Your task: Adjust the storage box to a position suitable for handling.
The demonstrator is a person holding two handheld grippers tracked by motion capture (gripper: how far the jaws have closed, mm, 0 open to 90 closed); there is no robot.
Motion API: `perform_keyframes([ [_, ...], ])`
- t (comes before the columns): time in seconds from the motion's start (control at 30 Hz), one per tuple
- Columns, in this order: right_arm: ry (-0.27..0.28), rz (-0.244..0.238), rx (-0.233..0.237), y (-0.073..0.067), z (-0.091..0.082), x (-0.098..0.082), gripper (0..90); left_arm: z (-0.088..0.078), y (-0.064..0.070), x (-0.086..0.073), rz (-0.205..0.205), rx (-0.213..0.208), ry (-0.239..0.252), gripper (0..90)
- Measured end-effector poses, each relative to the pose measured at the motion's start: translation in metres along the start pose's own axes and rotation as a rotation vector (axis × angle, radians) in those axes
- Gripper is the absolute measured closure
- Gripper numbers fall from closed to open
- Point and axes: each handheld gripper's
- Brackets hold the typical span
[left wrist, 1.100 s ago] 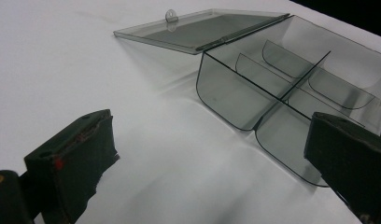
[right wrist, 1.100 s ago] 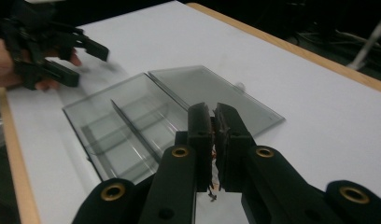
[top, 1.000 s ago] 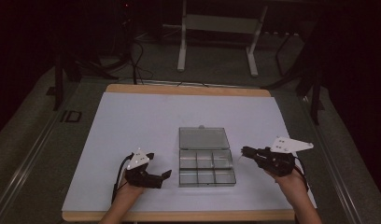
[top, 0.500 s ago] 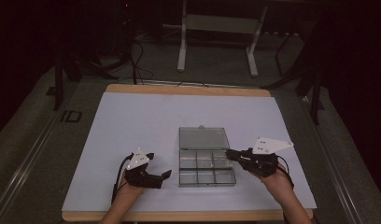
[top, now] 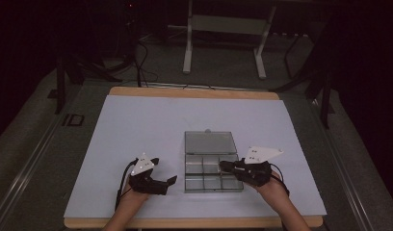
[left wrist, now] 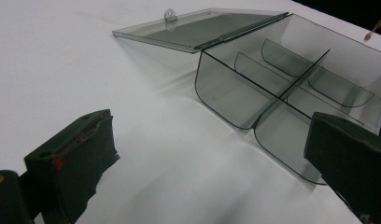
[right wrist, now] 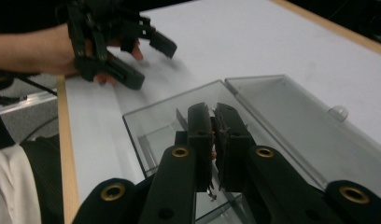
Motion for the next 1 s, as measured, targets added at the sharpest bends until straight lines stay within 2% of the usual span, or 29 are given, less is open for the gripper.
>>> perform_keyframes([
  [0.43, -0.072, 0.031, 0.021, 0.003, 0.027, -0.025, 85.7, 0.0, 0.0, 0.0, 0.002, -0.001, 0.001, 2.7],
  [0.63, -0.118, 0.033, 0.012, 0.005, 0.036, -0.036, 85.7, 0.0, 0.001, -0.001, 0.003, -0.001, 0.001, 2.7],
  [1.0, -0.163, 0.037, 0.018, 0.007, 0.045, -0.044, 85.3, 0.0, 0.001, -0.001, 0.009, 0.002, -0.001, 2.7],
])
Point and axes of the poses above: each handheld gripper's, and its own axes: z roughly forward along the jaws, x roughly out of its top, y roughly to its right, and after that the axes turned 3 degrees about -y, right-handed
